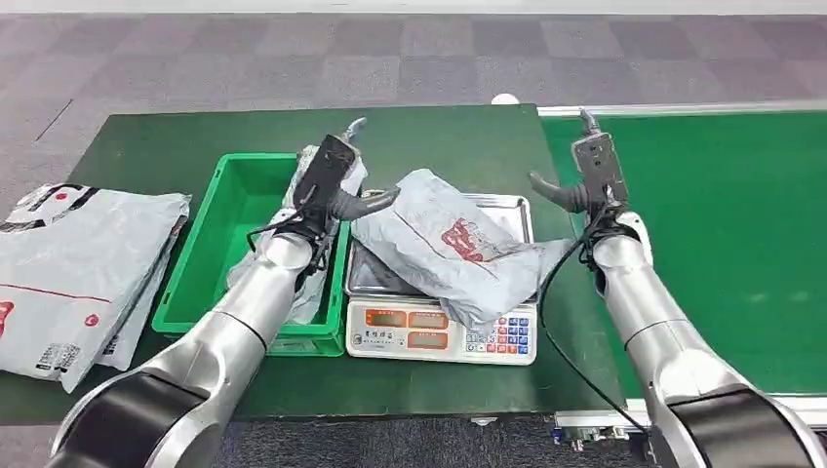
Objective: Moved the parcel from conveyor to table for the left to box.
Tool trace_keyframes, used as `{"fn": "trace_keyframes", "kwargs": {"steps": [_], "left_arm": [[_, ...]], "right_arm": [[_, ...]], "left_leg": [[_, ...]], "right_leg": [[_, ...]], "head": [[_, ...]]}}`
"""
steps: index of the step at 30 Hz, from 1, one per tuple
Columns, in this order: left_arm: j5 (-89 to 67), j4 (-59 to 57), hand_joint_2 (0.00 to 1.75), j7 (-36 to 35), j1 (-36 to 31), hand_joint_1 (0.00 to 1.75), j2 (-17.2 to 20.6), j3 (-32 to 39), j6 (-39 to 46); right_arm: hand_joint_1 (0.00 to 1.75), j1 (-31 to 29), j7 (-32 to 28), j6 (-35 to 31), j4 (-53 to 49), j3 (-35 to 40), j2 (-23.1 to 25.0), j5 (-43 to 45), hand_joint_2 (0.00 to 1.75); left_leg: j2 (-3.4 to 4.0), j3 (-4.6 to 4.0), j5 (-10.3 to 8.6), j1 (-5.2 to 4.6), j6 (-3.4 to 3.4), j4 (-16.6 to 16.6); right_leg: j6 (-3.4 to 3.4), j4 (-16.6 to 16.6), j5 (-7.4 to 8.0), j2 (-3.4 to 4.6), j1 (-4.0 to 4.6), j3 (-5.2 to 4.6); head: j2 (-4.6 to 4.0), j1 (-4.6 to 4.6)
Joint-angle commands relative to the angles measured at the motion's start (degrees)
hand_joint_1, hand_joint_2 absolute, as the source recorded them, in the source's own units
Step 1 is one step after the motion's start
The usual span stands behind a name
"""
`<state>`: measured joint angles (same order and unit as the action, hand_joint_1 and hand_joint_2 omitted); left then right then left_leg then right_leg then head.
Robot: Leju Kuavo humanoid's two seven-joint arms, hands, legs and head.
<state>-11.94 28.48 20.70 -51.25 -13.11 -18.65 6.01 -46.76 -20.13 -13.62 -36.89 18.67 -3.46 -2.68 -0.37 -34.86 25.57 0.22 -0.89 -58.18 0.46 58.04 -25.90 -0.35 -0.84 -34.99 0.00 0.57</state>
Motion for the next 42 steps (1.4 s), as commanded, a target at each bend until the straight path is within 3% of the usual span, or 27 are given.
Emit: {"fn": "trace_keyframes", "kwargs": {"steps": [1, 5, 9, 14, 17, 20, 27, 32, 38, 42], "left_arm": [[-9.3, -7.2, 1.75, -2.3, -7.2, 0.0, -0.3, -12.6, -3.7], [-9.4, -7.2, 1.75, -2.4, -7.3, 0.0, -0.3, -12.5, -3.8], [-17.1, -5.4, 1.75, 4.2, -9.8, 0.0, 0.7, -21.5, -14.1], [-20.4, -4.2, 1.75, 3.8, -10.1, 0.0, 0.9, -24.9, -16.7], [-18.9, -1.5, 1.75, 10.7, -9.2, 0.0, 1.7, -26.6, -25.1], [-20.0, -0.7, 1.75, 11.4, -9.3, 0.0, 0.9, -29.8, -28.0], [-20.5, -1.9, 1.75, 9.3, -9.8, 0.0, 0.5, -32.3, -26.7], [-26.9, -5.4, 1.75, -3.9, -8.8, 0.0, -1.3, -35.1, -11.3], [-27.0, -5.7, 1.75, -4.1, -8.6, 0.0, -1.5, -35.2, -11.0], [-31.4, -7.6, 1.75, -13.1, -6.8, 0.0, -3.2, -35.4, 0.4]], "right_arm": [[0.0, -4.6, 0.7, 0.6, 10.3, -6.3, 2.5, -3.5, 1.75], [0.0, -4.7, 0.8, 0.7, 10.4, -6.4, 2.5, -3.6, 1.75], [0.0, -7.0, 2.7, 3.7, 12.8, -6.5, 1.9, -5.3, 1.75], [0.0, -7.6, 2.7, 5.4, 14.0, -8.3, 1.4, -4.4, 1.75], [0.0, -8.5, 2.1, 7.5, 14.6, -8.9, 2.0, -4.3, 1.75], [0.0, -7.1, 1.6, 7.3, 13.4, -10.2, 1.1, -3.7, 1.75], [0.0, -5.0, 0.2, 8.3, 12.4, -11.2, 0.1, -3.3, 1.75], [0.0, -1.7, -0.9, 7.7, 9.1, -13.0, 1.2, -2.9, 1.75], [0.0, -1.5, -1.0, 7.5, 8.9, -13.0, 1.4, -3.0, 1.75], [0.0, -1.1, -1.7, 7.3, 8.3, -13.9, 2.1, -3.6, 1.75]], "left_leg": [[0.11, 0.07, 0.03, 0.03, 0.03, 0.0], [0.1, 0.08, 0.01, 0.0, 0.02, 0.0], [0.08, 0.02, 0.02, 0.0, 0.01, -0.1], [0.09, 0.07, 0.03, -0.01, 0.02, 0.0], [0.11, 0.11, 0.02, 0.01, 0.01, 0.0], [0.08, 0.07, 0.01, 0.01, 0.01, 0.0], [0.0, 0.09, 0.0, 0.02, 0.02, 0.0], [0.03, 0.21, 0.0, 0.03, 0.01, 0.1], [0.11, 0.17, 0.02, -0.01, 0.02, 0.0], [0.14, 0.25, 0.03, 0.0, 0.03, 0.1]], "right_leg": [[-0.02, 0.0, 0.02, 0.1, 0.03, 0.08], [-0.02, 0.0, 0.01, 0.1, -0.03, 0.07], [-0.03, 0.0, 0.0, 0.1, -0.05, 0.01], [-0.02, 0.0, 0.0, 0.08, -0.06, 0.06], [-0.03, 0.0, 0.01, 0.14, -0.05, 0.07], [-0.03, 0.0, 0.01, 0.09, -0.05, 0.06], [-0.01, 0.0, 0.01, 0.0, -0.04, 0.1], [-0.04, -0.1, 0.02, 0.07, -0.03, 0.22], [-0.01, -0.1, 0.01, 0.13, -0.06, 0.13], [-0.02, -0.1, 0.03, 0.18, -0.05, 0.21]], "head": [[0.0, 0.0], [0.0, 0.0], [0.0, 0.0], [0.0, 0.0], [0.0, 0.0], [0.0, 0.0], [0.0, 0.0], [0.0, 0.0], [0.0, 0.0], [0.0, 0.0]]}}
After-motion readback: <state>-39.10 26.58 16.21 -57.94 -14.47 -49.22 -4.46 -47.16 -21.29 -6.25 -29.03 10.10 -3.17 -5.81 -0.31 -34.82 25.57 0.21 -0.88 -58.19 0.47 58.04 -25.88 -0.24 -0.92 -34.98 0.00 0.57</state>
